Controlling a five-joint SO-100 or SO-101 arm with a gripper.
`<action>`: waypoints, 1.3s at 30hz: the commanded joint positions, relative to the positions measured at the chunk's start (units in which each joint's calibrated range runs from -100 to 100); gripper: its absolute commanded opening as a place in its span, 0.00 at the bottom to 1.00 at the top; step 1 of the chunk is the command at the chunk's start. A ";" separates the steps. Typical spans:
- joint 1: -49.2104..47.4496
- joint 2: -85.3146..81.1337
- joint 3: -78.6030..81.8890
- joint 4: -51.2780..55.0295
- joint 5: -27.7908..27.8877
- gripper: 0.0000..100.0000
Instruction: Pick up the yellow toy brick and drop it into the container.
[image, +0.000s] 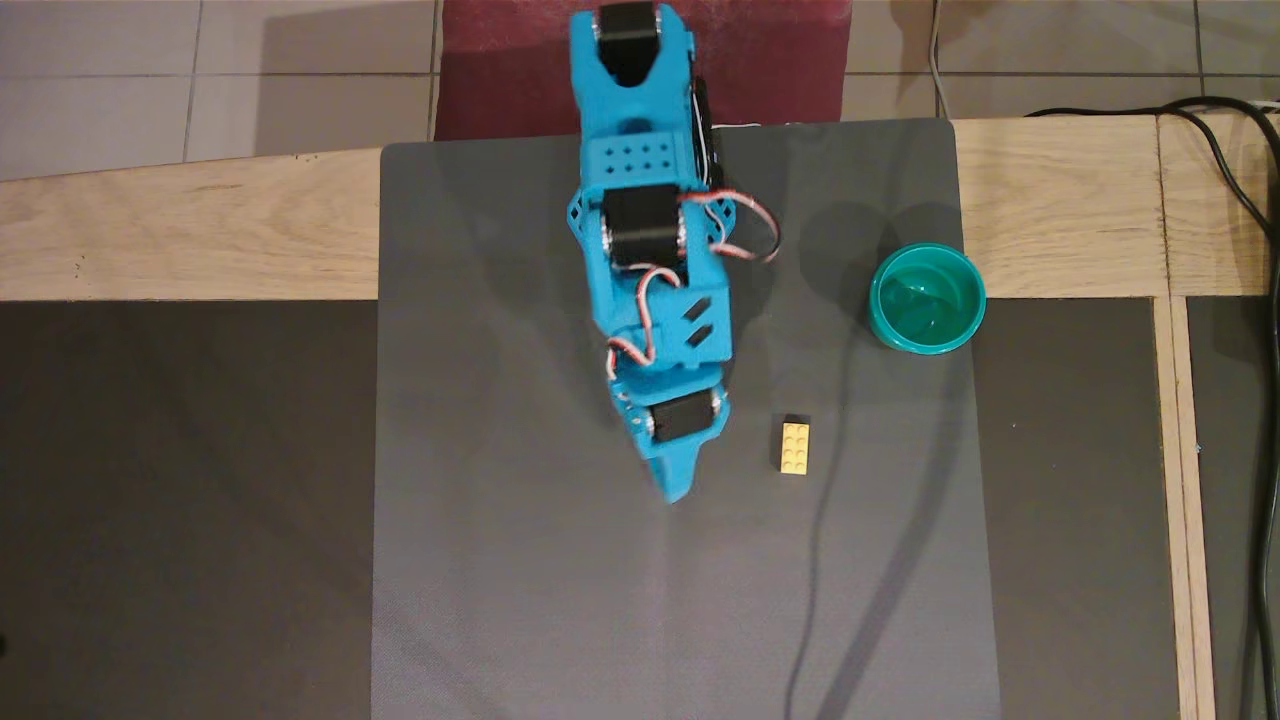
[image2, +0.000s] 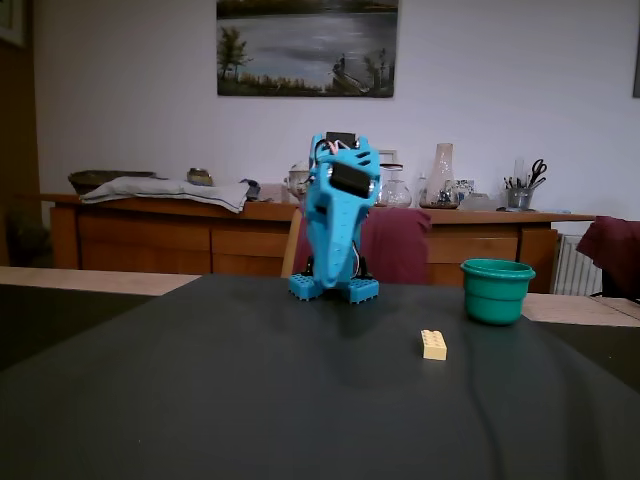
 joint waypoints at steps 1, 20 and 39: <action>-4.51 -0.09 -8.36 4.61 0.88 0.00; -15.73 52.35 -38.15 9.85 10.71 0.00; -17.12 76.89 -45.55 8.34 19.18 0.00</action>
